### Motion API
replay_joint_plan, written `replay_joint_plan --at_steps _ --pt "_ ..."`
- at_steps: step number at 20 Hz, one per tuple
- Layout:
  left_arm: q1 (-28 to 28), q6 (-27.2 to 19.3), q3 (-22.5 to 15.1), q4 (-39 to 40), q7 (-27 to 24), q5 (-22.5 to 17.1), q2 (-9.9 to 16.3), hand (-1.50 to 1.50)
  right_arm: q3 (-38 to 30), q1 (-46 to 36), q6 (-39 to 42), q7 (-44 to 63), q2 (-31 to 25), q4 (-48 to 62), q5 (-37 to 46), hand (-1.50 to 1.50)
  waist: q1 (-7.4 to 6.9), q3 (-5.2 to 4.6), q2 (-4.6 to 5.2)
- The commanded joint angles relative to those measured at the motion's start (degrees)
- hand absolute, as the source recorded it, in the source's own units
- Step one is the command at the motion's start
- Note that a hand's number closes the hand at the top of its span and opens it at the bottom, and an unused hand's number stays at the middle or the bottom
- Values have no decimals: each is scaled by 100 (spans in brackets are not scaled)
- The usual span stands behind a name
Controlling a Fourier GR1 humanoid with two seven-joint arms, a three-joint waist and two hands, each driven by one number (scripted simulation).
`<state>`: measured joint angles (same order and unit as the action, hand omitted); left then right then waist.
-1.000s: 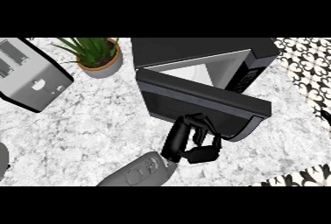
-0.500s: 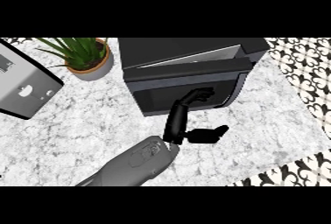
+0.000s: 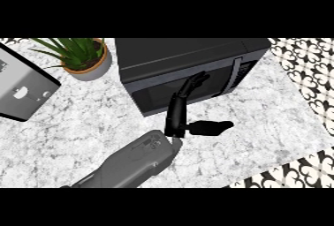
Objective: Pick up the milk, place it into the microwave and close the microwave
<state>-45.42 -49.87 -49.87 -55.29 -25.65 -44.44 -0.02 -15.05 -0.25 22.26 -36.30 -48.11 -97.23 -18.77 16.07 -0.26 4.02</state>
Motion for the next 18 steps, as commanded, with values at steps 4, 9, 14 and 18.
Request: replay_joint_plan --at_steps 4,9,14,18 --pt "-395 -141 317 293 -168 -444 2 -150 -101 -266 -78 -38 -162 130 172 150 19 6 78" --pt "-434 -92 269 382 -405 -550 2 -150 -32 -445 -153 -33 -134 214 251 150 -37 9 156" --pt "-503 -59 237 436 -515 -729 2 -150 4 -549 -141 -42 -153 327 296 150 -26 17 166" --pt "-455 -27 143 413 -663 -756 2 -150 414 -486 390 97 532 604 -790 -150 -164 52 246"
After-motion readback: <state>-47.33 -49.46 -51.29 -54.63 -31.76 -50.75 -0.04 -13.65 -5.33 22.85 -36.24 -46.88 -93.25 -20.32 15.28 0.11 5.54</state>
